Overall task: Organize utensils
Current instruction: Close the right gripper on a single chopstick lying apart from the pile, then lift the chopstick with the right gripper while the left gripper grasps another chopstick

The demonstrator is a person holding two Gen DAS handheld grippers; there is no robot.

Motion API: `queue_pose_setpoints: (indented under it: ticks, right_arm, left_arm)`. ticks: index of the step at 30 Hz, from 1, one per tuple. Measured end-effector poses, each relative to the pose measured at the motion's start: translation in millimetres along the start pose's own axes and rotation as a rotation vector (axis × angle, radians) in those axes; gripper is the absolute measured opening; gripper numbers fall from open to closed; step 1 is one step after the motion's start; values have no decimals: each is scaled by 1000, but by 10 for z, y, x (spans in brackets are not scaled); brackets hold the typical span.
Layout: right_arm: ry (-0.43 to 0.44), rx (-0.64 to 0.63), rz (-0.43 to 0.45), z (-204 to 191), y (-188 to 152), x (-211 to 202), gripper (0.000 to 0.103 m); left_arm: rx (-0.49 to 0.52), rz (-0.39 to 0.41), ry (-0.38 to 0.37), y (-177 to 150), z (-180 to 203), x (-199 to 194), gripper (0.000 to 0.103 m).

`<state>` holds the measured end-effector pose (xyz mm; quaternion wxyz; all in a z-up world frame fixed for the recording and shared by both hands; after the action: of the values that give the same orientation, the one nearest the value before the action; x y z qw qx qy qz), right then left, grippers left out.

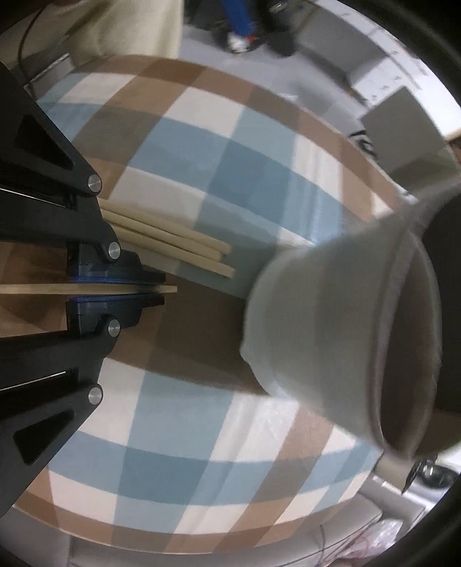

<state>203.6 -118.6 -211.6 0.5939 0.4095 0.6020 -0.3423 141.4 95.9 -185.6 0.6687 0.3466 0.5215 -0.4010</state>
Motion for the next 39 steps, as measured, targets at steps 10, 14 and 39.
queue_pose_setpoints:
  ticks: [10,14,39]
  right_arm:
    - [290,350,188,882,-418,-636,3]
    - [403,484,232,999,-395,-667,3]
    - [540,594,312,1125,-686,-709,3]
  left_arm:
    - [314,-163,51,-450,623,510,90]
    - [377,-183,119,-570,677,652,90]
    - [412,-163,282,-711,801,776,90]
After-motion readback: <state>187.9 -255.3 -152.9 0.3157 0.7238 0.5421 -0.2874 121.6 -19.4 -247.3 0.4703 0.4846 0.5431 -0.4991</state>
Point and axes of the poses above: each gripper's, at about its wrist camera, not at the fingertips, and x roughly the way its jaws point, z to its right, y to its top, the point moved 10 cm from there along x, roughly the way its jaws point, and after that the axes turned 14 degrees about -z, right-handed, at the moved point
